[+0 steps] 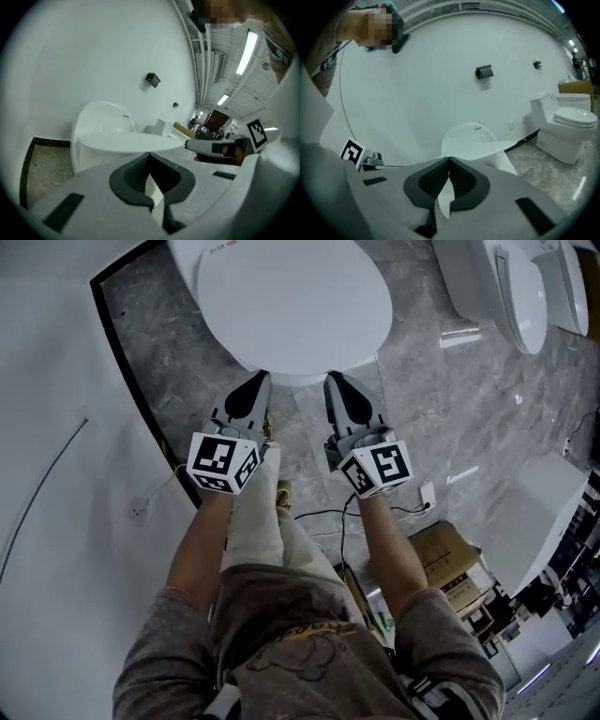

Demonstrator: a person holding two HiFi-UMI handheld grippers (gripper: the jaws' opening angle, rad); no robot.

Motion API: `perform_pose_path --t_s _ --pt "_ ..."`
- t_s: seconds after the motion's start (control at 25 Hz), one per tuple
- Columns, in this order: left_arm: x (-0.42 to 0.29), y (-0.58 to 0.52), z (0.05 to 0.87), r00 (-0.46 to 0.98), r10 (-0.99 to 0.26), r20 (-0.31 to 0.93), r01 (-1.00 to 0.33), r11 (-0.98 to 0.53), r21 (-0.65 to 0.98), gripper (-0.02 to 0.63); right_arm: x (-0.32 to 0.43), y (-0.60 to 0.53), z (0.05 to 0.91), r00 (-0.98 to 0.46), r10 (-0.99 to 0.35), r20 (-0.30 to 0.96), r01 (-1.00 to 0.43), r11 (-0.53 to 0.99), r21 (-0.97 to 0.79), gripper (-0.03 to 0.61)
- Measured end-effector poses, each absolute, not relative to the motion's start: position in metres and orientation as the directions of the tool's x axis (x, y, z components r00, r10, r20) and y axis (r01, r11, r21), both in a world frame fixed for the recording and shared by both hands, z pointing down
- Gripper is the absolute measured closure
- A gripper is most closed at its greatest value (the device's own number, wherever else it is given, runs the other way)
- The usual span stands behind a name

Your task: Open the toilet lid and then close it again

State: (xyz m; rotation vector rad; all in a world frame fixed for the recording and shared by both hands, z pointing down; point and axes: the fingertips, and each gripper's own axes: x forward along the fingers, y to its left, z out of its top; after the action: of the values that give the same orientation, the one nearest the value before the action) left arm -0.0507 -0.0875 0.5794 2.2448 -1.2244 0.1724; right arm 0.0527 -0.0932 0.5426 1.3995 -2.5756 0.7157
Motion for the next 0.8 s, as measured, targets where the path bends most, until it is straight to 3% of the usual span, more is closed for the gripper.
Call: perform_pose_path --t_s 0.8 --pt "-0.084 -0.191 0.469 0.517 -0.767 0.380 -0.830 -0.340 0.442 0.606 0.022 -0.210 0.419 -0.592 -0.744 0.311 -0.803 0.510 -0.308 0.552"
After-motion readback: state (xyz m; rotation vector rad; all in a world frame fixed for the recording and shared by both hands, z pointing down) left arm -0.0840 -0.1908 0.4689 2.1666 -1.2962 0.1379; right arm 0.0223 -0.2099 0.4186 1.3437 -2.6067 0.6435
